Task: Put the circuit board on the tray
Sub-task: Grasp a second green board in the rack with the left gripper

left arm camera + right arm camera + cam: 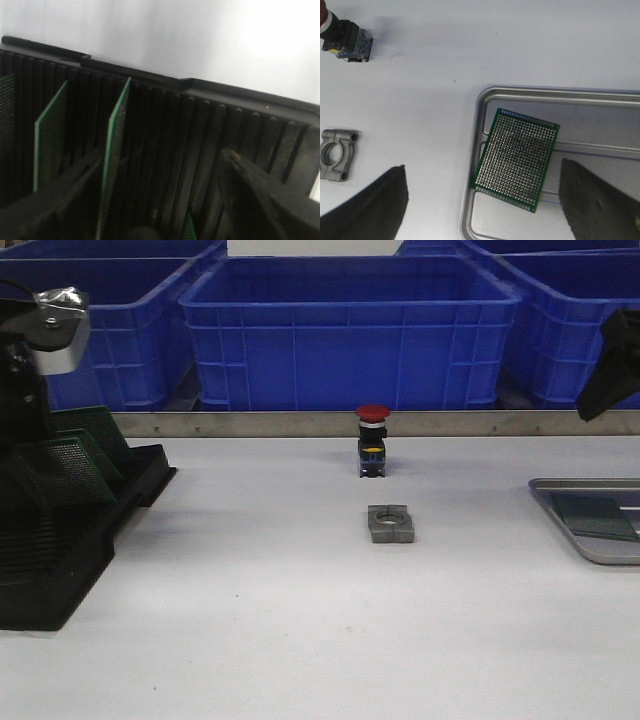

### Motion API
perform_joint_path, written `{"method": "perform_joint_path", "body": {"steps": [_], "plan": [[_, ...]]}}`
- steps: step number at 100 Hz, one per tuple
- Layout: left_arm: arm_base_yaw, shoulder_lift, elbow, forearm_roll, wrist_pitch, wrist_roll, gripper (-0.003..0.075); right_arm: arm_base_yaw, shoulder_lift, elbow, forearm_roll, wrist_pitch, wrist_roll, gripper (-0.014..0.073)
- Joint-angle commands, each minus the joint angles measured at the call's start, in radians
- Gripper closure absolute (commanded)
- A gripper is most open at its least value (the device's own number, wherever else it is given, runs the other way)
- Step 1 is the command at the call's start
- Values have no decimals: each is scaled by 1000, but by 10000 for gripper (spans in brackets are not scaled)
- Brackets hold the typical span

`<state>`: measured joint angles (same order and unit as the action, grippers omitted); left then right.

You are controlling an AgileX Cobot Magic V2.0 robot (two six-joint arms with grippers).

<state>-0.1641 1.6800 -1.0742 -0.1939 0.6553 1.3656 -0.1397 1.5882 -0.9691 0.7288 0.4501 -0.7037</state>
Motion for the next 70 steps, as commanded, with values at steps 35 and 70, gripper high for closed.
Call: {"method": "perform_joint_path", "body": {"steps": [35,70], "plan": [[-3,-27,-27,-11,-82,-12,650,-6,-45,-27,21,-11,-4,-36],[-3,-33,-27,-11,-85,-12,741,-6,-45,-27,21,-10,-4,-36]]}}
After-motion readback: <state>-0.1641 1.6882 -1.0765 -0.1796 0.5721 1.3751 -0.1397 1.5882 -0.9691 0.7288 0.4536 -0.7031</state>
